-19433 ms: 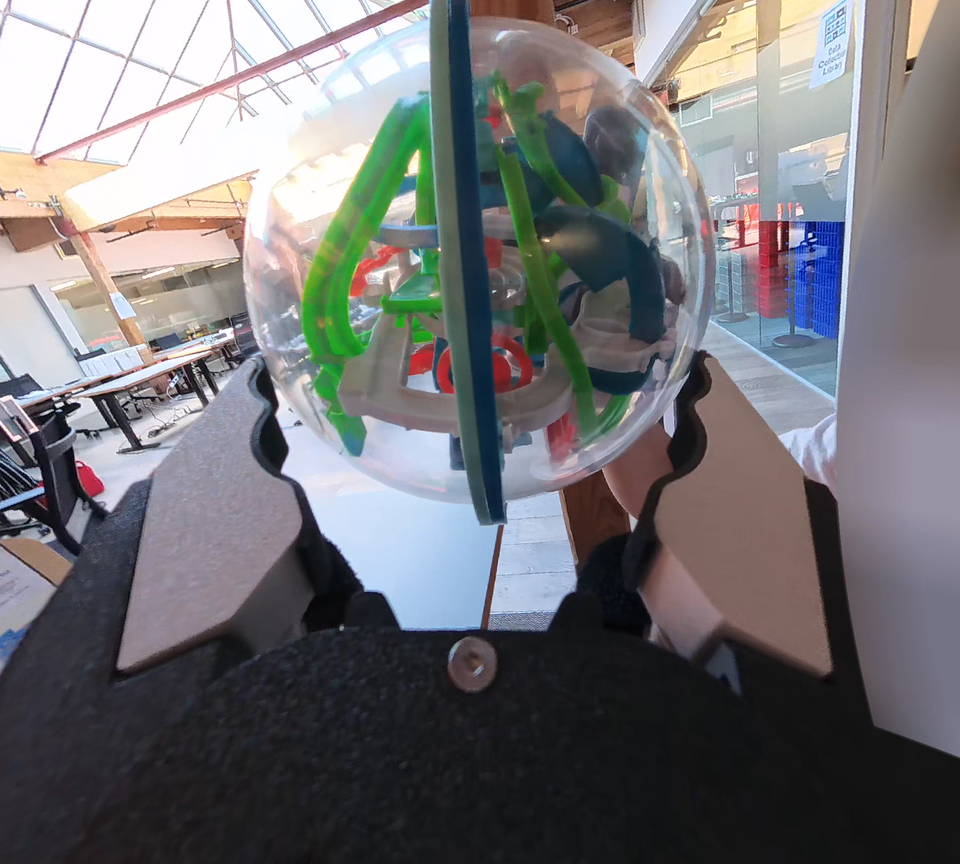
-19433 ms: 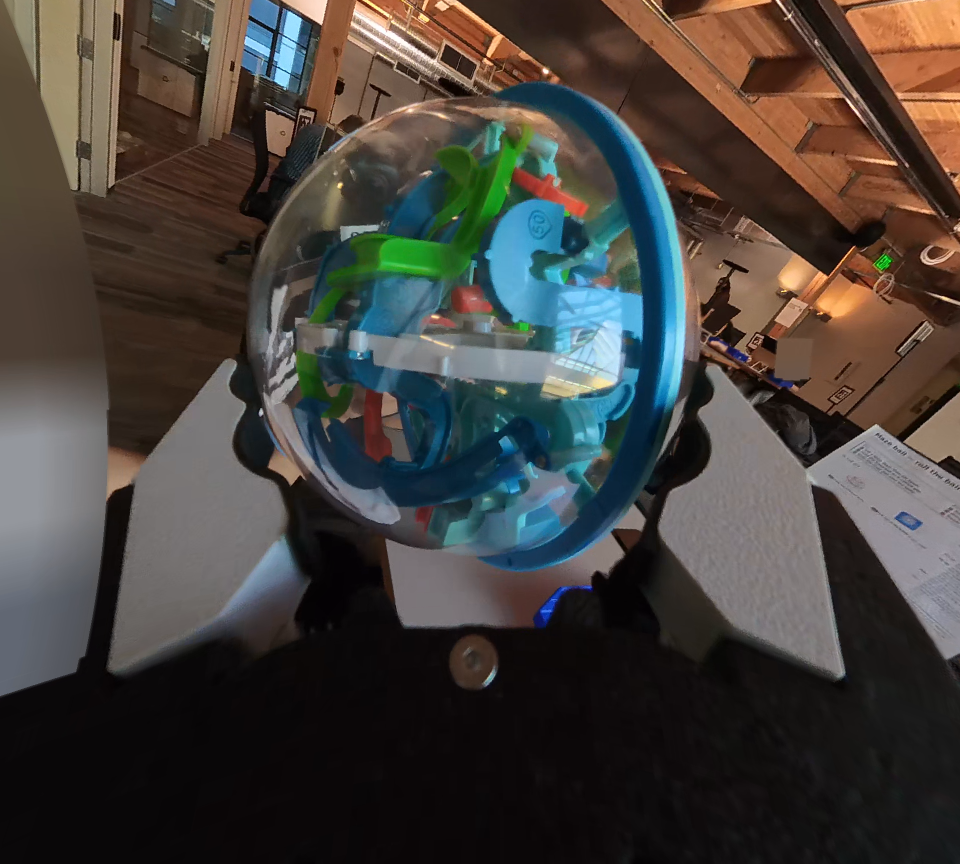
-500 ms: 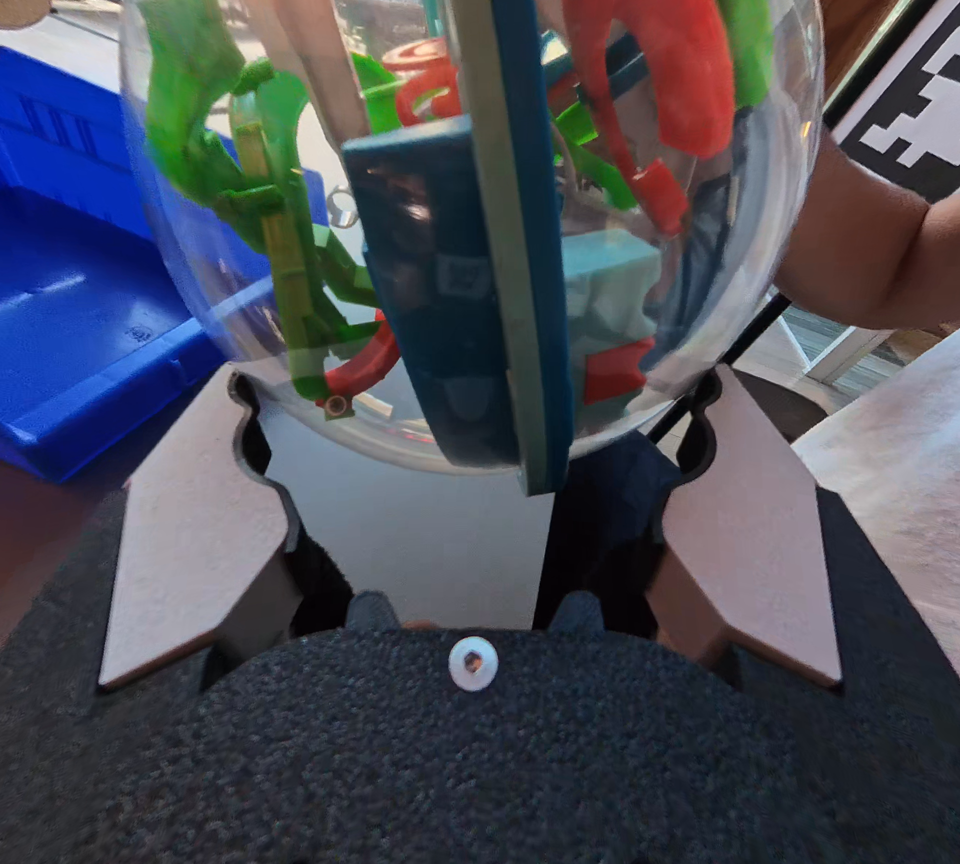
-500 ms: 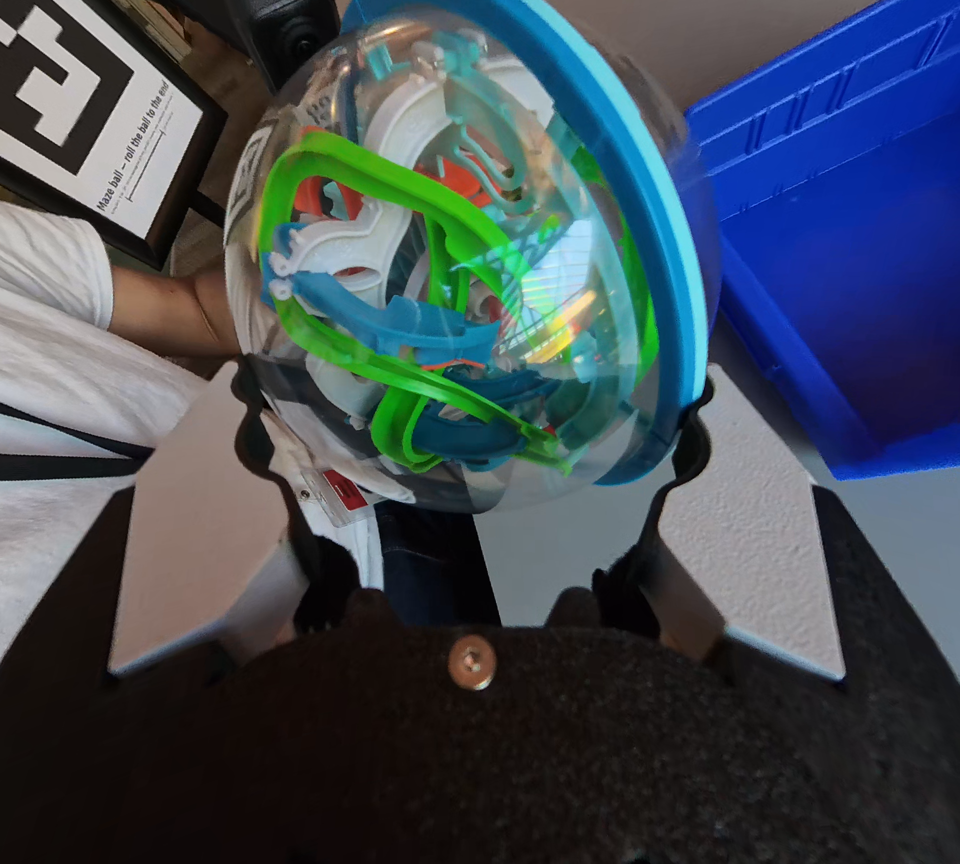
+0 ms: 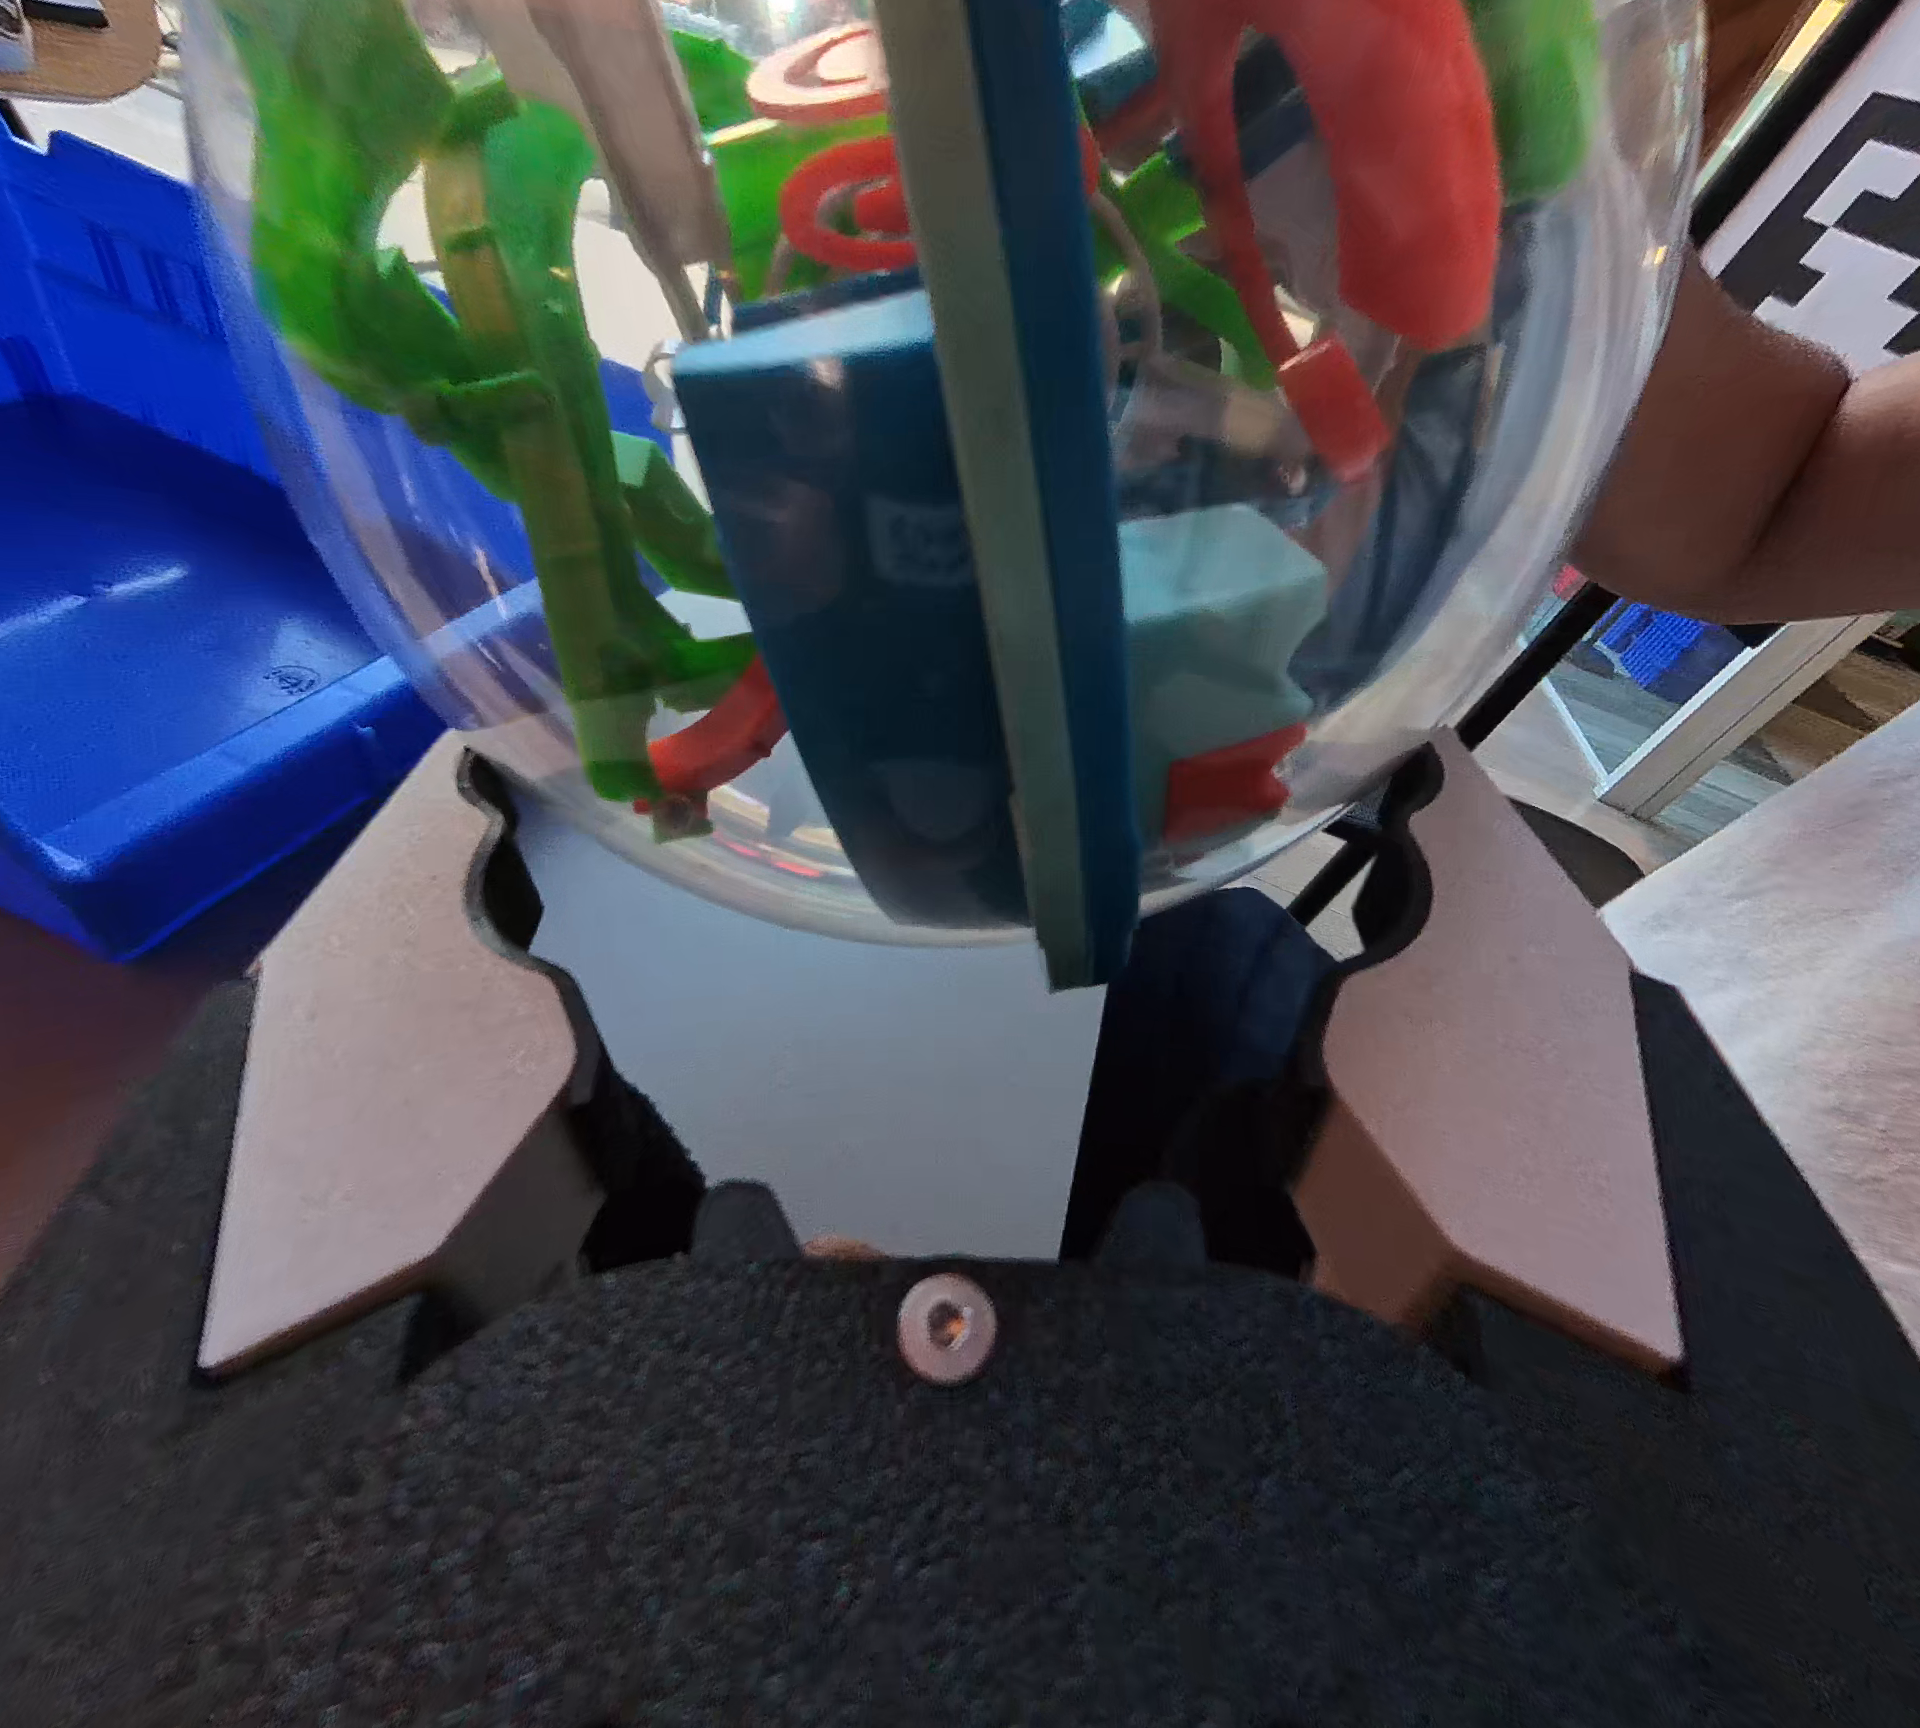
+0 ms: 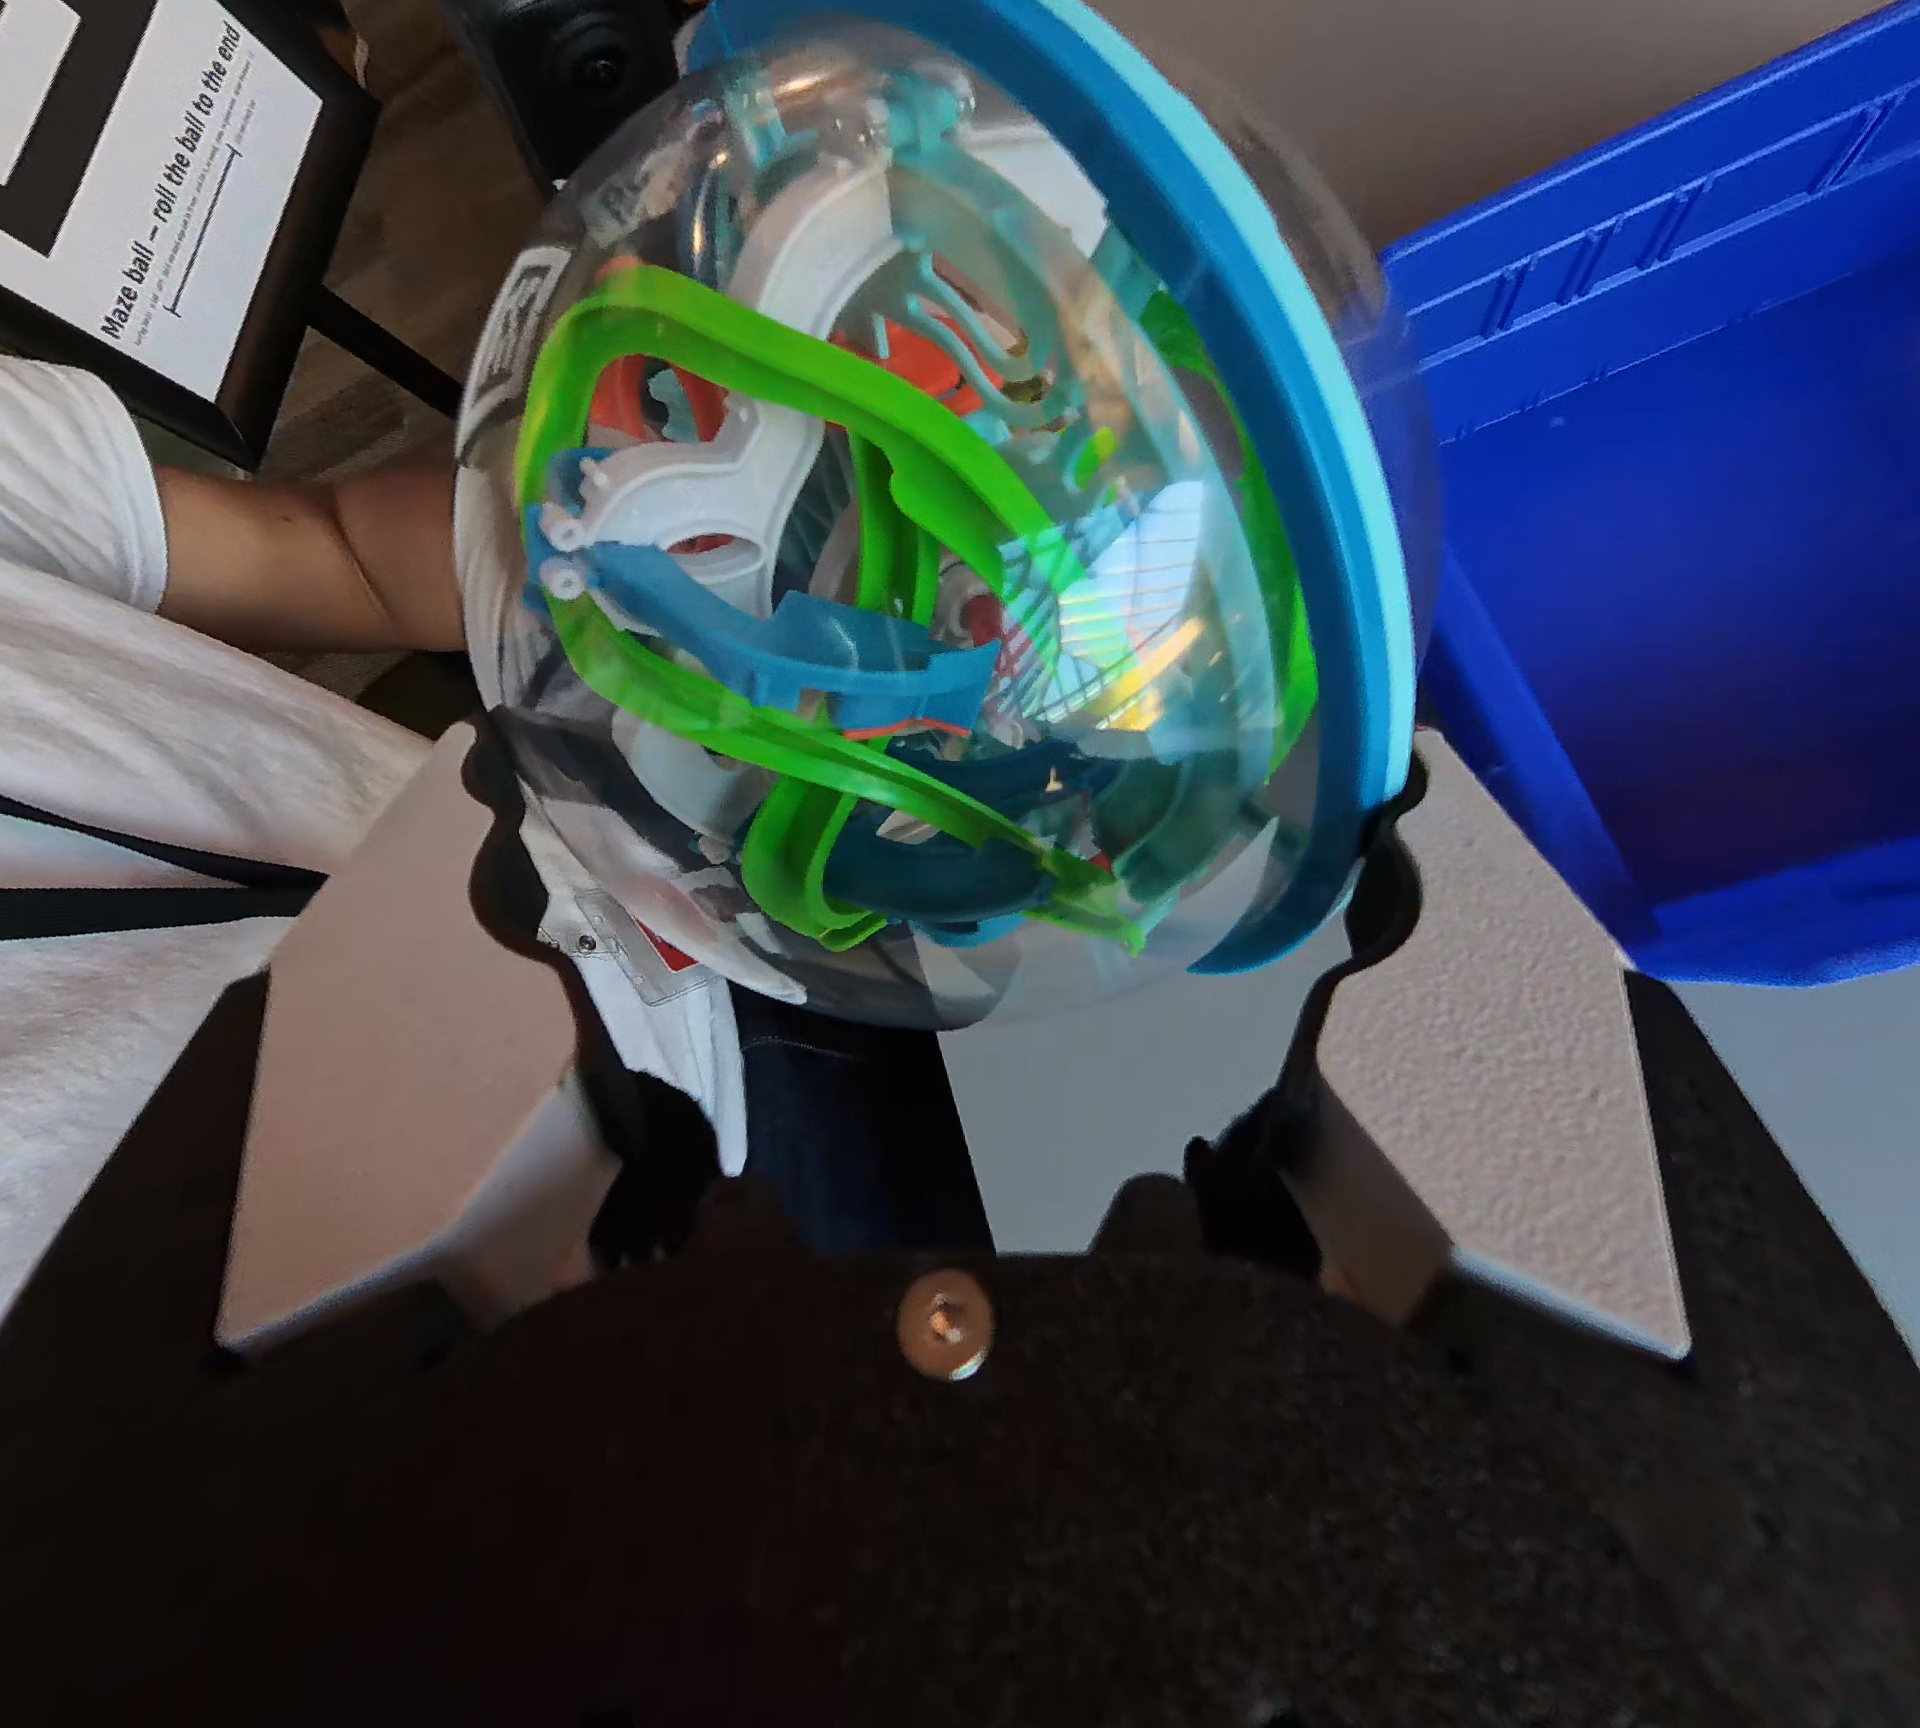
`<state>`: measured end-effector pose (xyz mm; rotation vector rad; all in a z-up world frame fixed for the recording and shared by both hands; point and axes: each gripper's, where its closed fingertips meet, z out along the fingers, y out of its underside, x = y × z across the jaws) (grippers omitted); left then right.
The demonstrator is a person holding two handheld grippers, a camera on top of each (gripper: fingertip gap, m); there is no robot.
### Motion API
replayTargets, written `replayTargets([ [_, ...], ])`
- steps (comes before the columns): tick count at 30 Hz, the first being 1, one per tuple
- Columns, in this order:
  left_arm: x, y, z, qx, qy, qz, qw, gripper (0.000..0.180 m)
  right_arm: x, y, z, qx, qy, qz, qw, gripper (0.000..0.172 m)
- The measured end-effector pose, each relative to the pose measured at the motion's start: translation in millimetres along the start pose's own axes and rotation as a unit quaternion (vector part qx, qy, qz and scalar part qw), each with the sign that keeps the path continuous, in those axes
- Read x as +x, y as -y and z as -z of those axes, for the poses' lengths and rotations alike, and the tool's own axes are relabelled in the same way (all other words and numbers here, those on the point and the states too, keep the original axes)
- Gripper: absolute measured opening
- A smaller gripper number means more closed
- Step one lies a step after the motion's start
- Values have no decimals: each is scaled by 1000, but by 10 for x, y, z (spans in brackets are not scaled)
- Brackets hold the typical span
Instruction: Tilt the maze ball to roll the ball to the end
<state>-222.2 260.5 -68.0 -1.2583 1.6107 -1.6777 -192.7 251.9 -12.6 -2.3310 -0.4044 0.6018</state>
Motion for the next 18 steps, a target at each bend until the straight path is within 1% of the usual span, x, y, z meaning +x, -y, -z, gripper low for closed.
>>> replayTargets([
  [9,13,55,16,11,4,-2,1000,158,-34,52,20,-18,-5,6,1000,155],
  [18,-16,142,36,18,50,-49,997,157,-73,138,72,-33,-11,75,997,155],
])
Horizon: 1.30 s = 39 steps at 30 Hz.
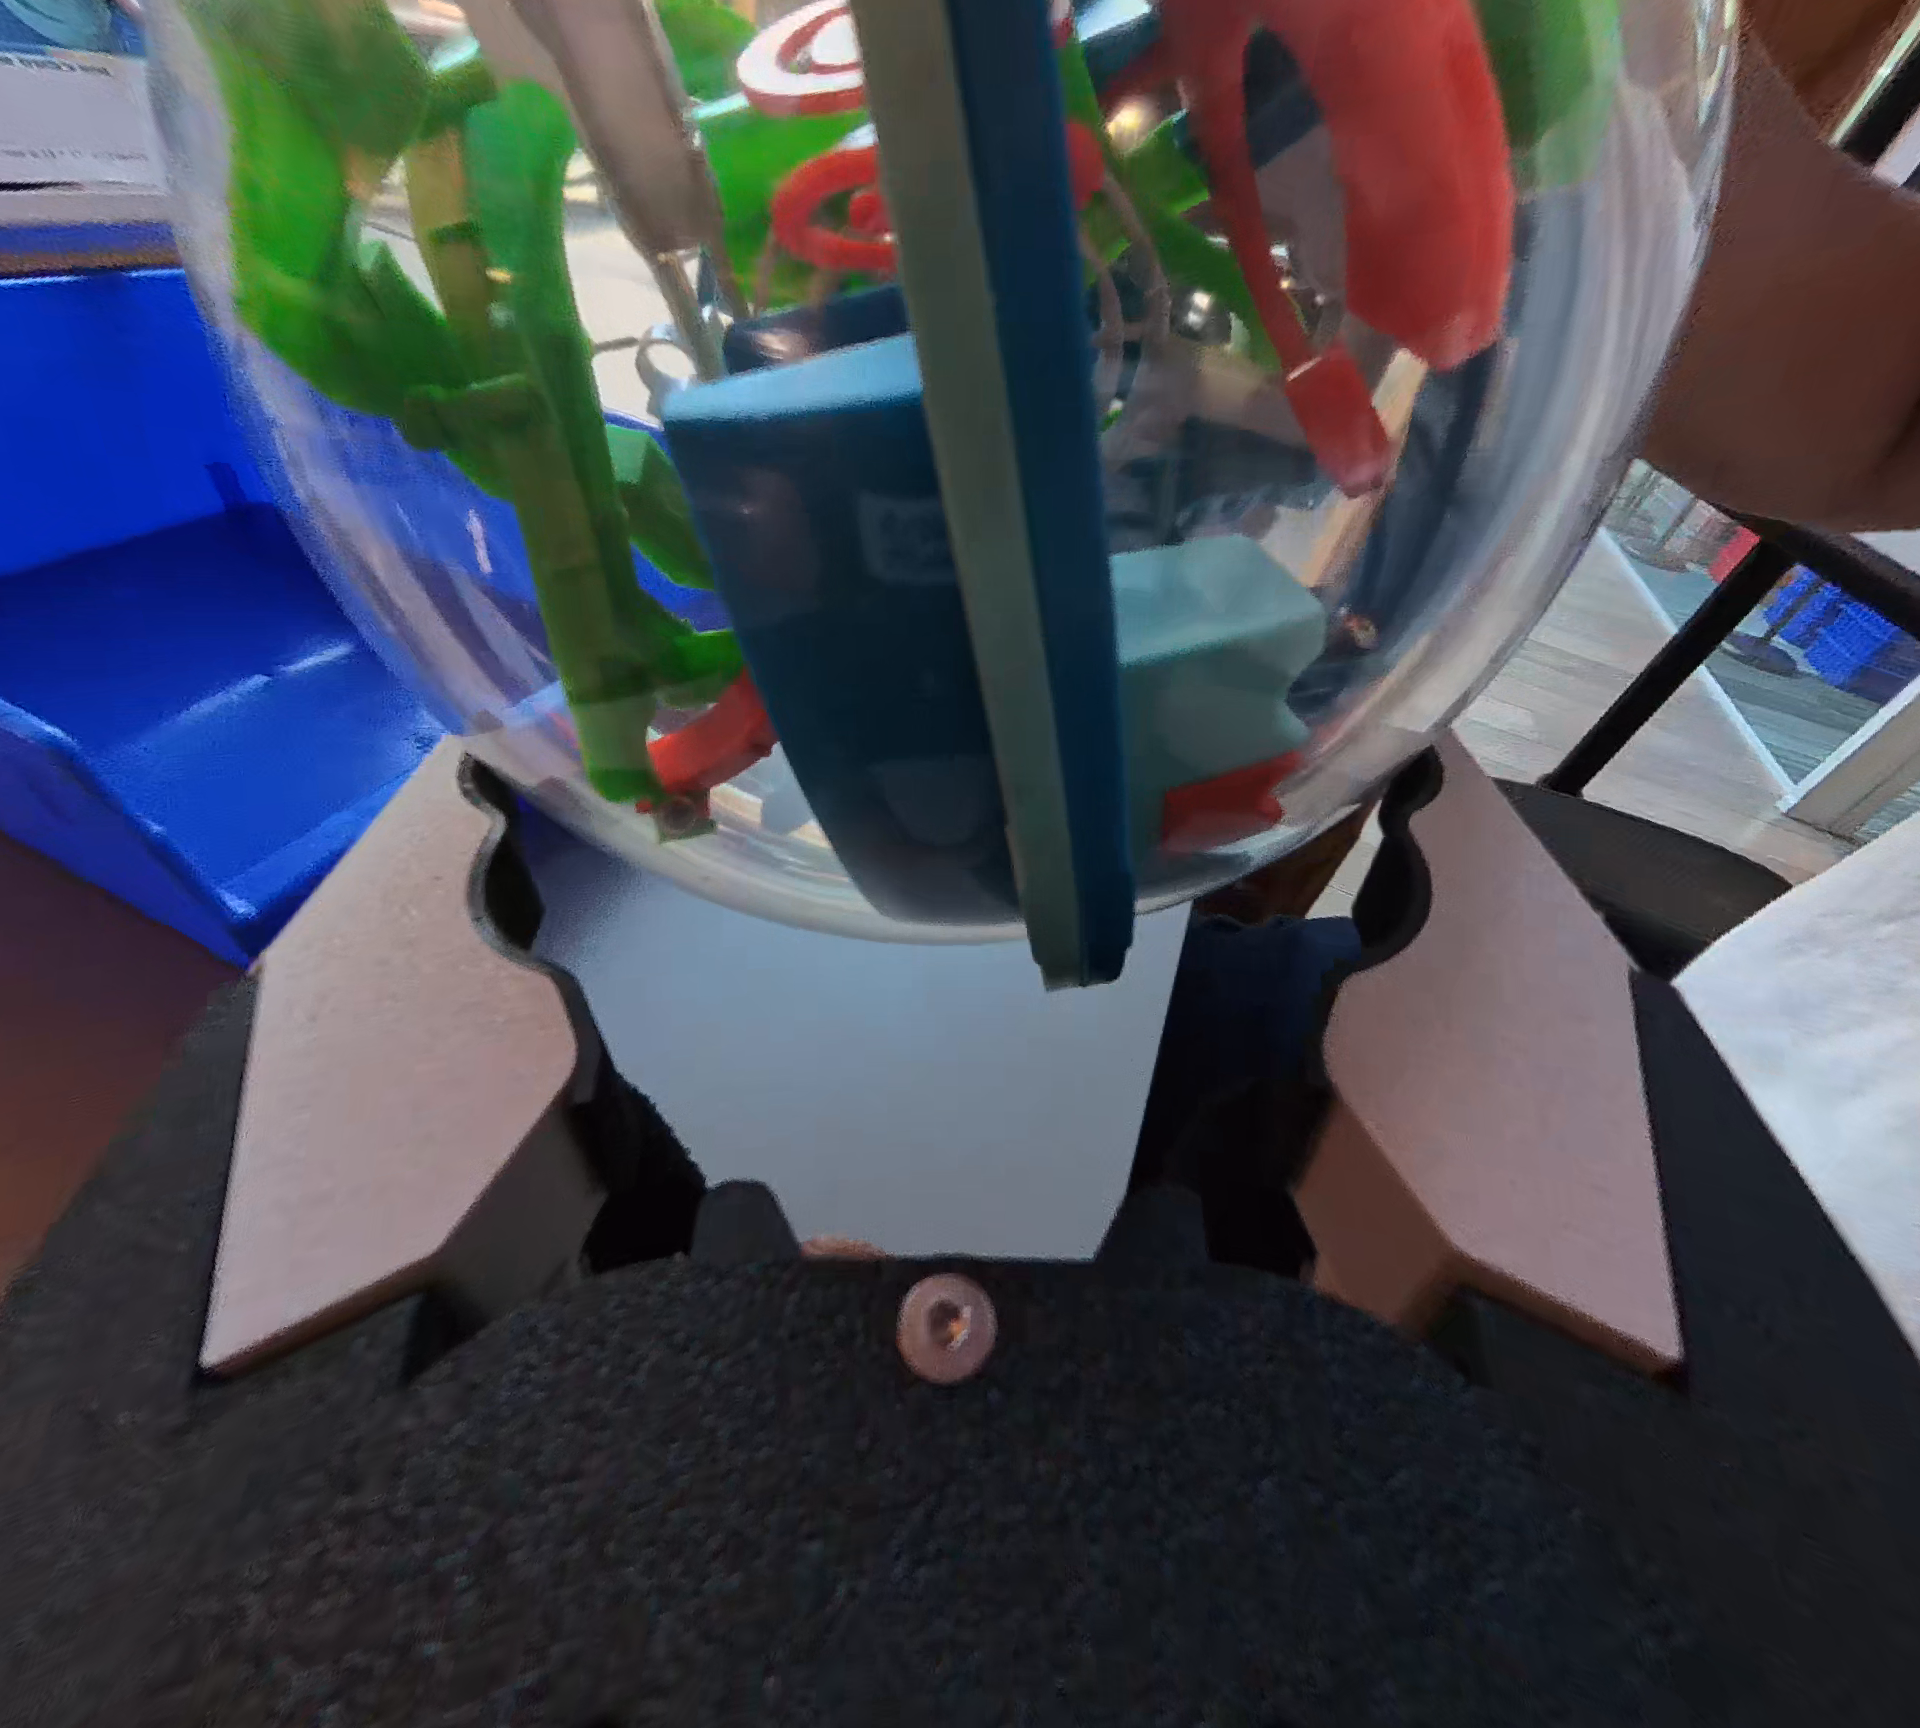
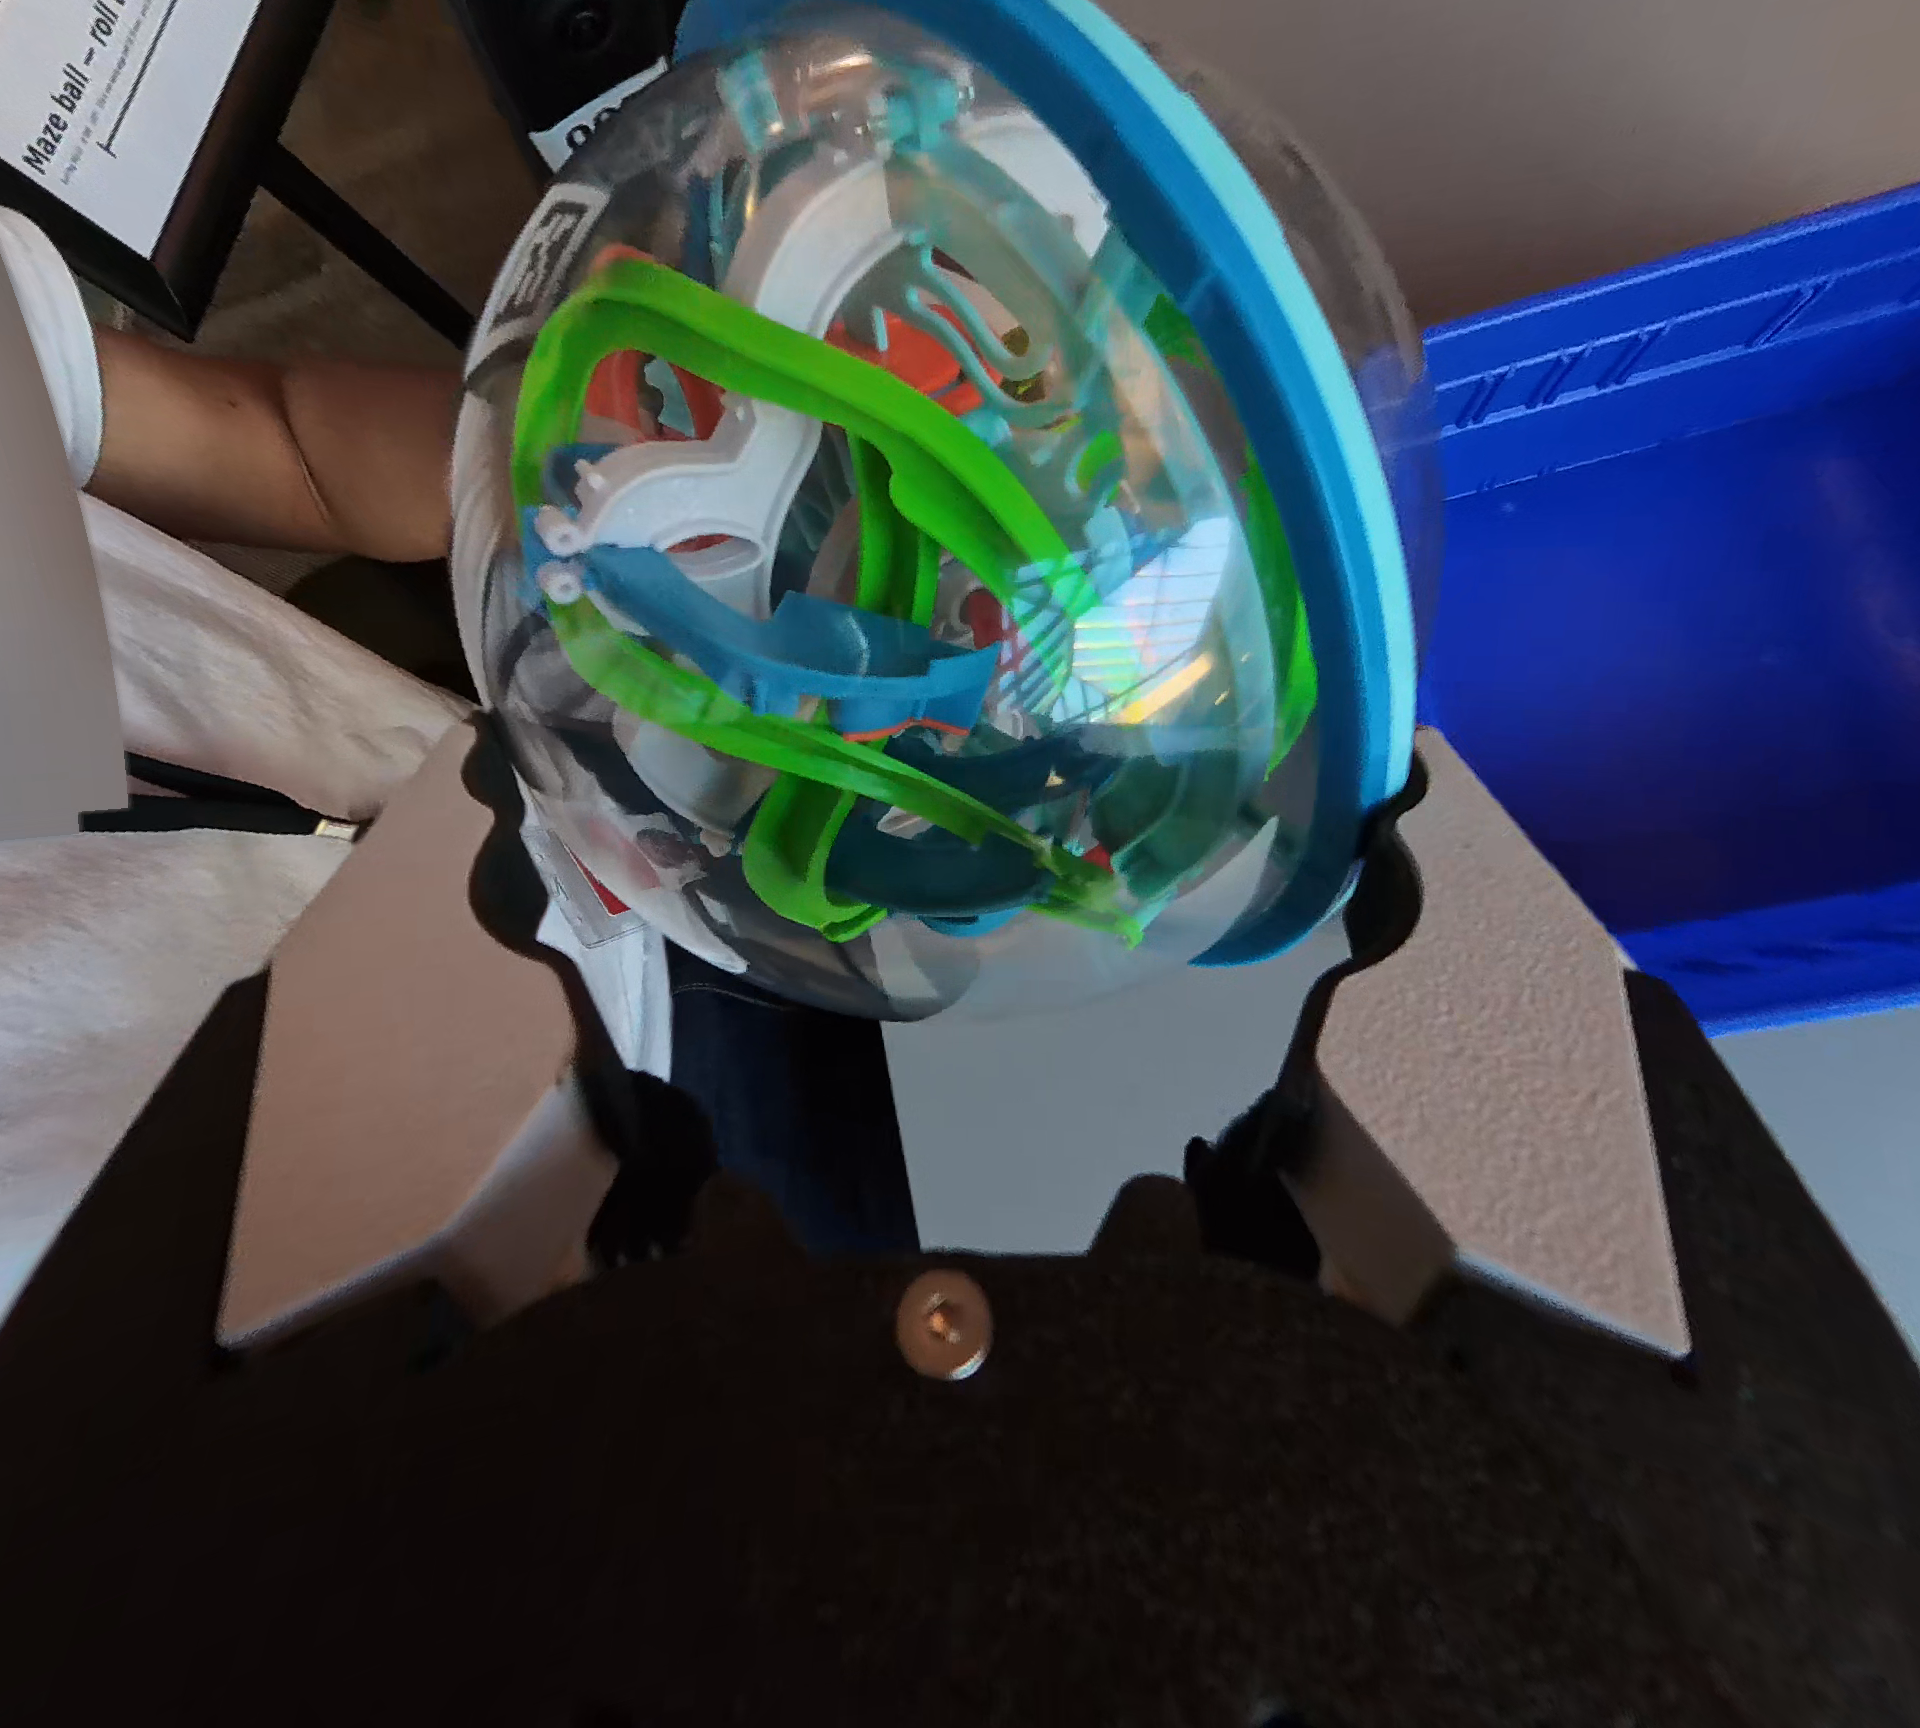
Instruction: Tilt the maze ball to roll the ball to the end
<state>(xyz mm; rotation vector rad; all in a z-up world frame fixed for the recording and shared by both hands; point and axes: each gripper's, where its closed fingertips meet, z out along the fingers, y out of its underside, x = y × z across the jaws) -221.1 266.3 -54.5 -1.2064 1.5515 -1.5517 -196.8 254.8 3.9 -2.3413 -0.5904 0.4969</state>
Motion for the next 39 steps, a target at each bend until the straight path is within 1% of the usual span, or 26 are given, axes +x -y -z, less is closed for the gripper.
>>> replayTargets([
  [10,-76,79,86,-11,69,-82,994,157,-42,81,10,4,-12,99,995,155],
  [15,-146,145,144,-18,125,-146,981,157,-54,136,21,11,-27,174,984,154],
  [17,-174,172,179,-22,152,-179,972,157,-53,138,18,6,-35,207,978,154],
  [21,-222,254,266,-29,208,-248,946,158,-56,158,18,-3,-64,282,957,154],
  [26,-244,351,340,-41,250,-301,919,158,-85,220,46,10,-92,339,936,155],
  [28,-256,398,370,-44,272,-327,904,157,-102,250,64,19,-109,368,923,155],
  [29,-261,421,384,-45,282,-339,896,162,-112,265,75,22,-119,383,916,155],
  [30,-264,444,395,-45,292,-349,890,157,-125,282,86,25,-128,396,909,155],
  [32,-278,475,407,-42,310,-366,877,157,-142,309,108,29,-144,421,895,155],
  [35,-365,424,384,-51,337,-384,858,157,-96,287,88,29,-172,453,874,155],
  [39,-514,204,311,-72,361,-395,842,157,74,121,-56,26,-192,467,863,155],
])
